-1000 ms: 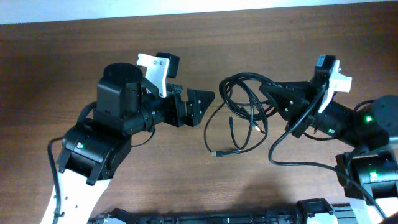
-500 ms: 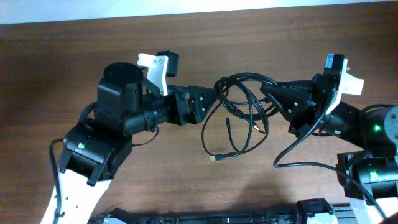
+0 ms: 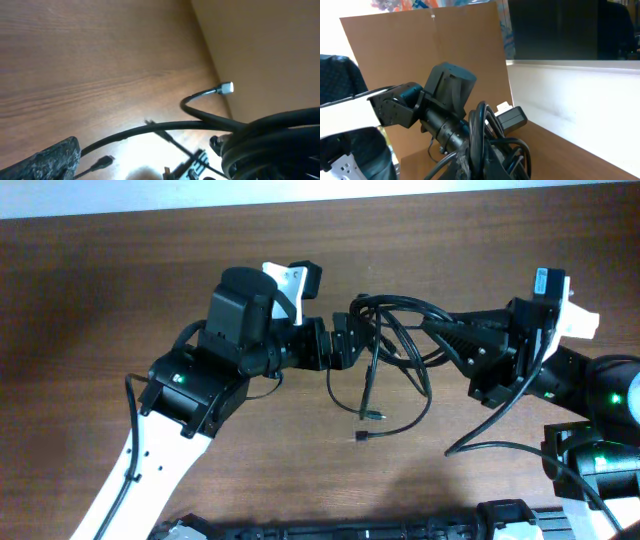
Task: Untangle cables
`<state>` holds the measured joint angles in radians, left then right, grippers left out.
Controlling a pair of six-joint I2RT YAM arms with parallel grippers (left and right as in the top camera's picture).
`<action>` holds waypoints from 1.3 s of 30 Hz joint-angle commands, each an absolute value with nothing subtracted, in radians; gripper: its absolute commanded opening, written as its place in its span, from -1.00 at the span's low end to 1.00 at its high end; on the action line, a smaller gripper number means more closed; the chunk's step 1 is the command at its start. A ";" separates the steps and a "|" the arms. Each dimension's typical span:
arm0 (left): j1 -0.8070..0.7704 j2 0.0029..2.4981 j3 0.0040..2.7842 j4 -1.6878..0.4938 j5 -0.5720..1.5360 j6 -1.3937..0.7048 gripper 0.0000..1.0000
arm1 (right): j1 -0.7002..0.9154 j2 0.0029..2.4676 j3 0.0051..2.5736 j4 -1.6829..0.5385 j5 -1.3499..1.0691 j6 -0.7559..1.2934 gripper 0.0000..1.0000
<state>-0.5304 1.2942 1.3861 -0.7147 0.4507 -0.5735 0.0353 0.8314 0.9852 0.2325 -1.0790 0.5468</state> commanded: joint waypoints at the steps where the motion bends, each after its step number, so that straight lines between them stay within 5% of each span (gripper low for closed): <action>1: -0.529 1.301 1.402 -0.717 0.327 -0.603 0.98 | 0.033 0.824 1.007 0.244 -1.123 0.560 -0.92; 15: -0.380 1.301 1.402 -0.889 0.194 -0.640 0.97 | 0.032 0.824 1.007 0.244 -1.133 0.563 -0.92; 32: -0.110 1.300 1.402 -0.966 0.379 -0.709 0.98 | 0.032 0.824 1.007 0.244 -1.132 0.563 -0.92; 35: -0.110 1.300 1.402 -0.979 0.462 -0.455 0.98 | 0.032 0.824 1.007 0.244 -1.105 0.583 -0.92; 39: -0.111 1.301 1.402 -0.979 0.900 0.124 0.98 | 0.031 0.826 1.007 0.244 -0.989 0.770 -0.92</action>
